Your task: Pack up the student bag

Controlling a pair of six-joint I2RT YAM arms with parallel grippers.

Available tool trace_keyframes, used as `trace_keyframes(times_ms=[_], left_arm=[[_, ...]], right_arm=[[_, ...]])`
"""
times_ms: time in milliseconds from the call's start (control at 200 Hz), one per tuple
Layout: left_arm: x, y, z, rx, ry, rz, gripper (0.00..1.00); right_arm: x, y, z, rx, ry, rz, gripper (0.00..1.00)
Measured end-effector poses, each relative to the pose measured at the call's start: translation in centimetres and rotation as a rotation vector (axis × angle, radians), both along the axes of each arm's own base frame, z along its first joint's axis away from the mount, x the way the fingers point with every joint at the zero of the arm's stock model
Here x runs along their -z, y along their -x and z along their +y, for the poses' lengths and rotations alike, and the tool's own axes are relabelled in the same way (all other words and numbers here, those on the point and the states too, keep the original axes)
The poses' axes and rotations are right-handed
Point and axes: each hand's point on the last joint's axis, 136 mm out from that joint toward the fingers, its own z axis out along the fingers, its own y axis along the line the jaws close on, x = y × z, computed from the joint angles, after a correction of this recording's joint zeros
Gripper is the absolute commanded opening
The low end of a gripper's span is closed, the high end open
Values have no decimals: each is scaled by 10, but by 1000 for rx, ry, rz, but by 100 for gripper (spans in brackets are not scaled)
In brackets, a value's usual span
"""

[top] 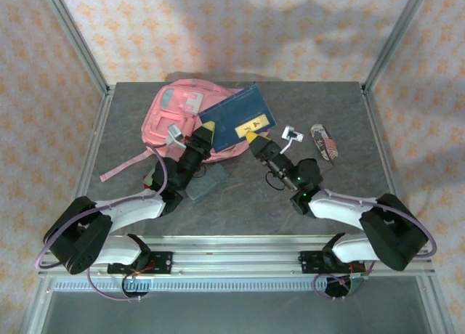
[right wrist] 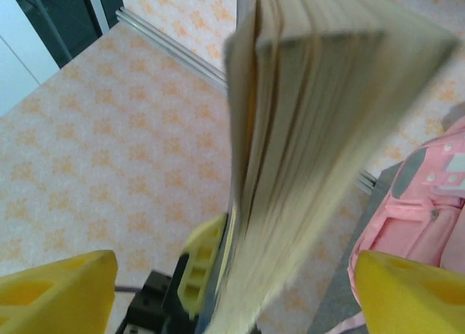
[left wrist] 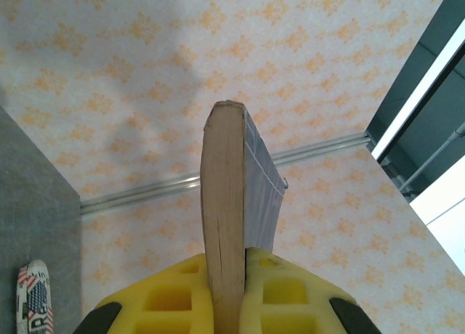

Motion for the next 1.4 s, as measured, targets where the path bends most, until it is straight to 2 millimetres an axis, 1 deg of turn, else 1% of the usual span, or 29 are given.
trace_keyframes(times_ms=[60, 115, 135, 175, 215, 265, 305, 375, 445, 511, 576, 646, 716, 806, 866, 941, 991, 1086, 1211, 1306, 1402], left_arm=[[4, 2, -7, 18, -4, 8, 0], [6, 3, -11, 21, -3, 14, 16], [7, 3, -11, 18, 1, 14, 20], [5, 2, -9, 10, 15, 9, 30], [2, 2, -7, 2, 21, -1, 42], [1, 3, -7, -2, 20, -11, 52], [1, 4, -5, -3, 25, -15, 58], [6, 7, -3, -7, 5, -16, 64], [14, 8, 0, -6, -40, -14, 64], [20, 4, 6, -13, -106, -8, 64], [29, -3, 12, -28, -201, 9, 64], [40, -12, 12, -33, -316, 34, 64], [48, -24, 3, -2, -442, 56, 61], [57, -49, -16, 51, -608, 91, 61], [62, -68, -27, 73, -716, 121, 62], [73, -90, -38, 96, -851, 162, 63], [82, -101, -42, 108, -928, 196, 64], [105, -123, -46, 107, -1091, 277, 65], [133, -147, -47, 68, -1305, 371, 66], [154, -158, -48, 33, -1461, 425, 65], [177, -159, -45, 10, -1598, 476, 63]], right_arm=[[-5, -4, 4, -2, -8, -4, 42], [-11, -8, 7, -5, -20, -5, 8], [-12, -10, 8, -7, -22, -3, 0], [-14, -14, 11, -8, -20, 3, 0], [-15, -17, 14, -12, -18, 10, 0], [-16, -18, 17, -21, -14, 20, 0], [-13, -18, 18, -27, -9, 29, 0], [-5, -18, 18, -33, 15, 57, 0], [8, -16, 12, -23, 49, 94, 0], [15, -16, -2, 5, 86, 124, 0], [12, -15, -20, 48, 120, 127, 0], [3, -10, -43, 104, 141, 108, 0], [-6, -3, -67, 163, 158, 86, 0], [-10, 4, -91, 233, 192, 75, 0], [-9, 7, -105, 278, 218, 85, 0], [-1, 9, -119, 335, 253, 120, 0], [5, 11, -126, 363, 278, 142, 0], [14, 15, -135, 401, 311, 173, 0], [21, 17, -139, 416, 341, 191, 0], [27, 16, -139, 418, 365, 204, 0], [30, 16, -139, 417, 378, 211, 0]])
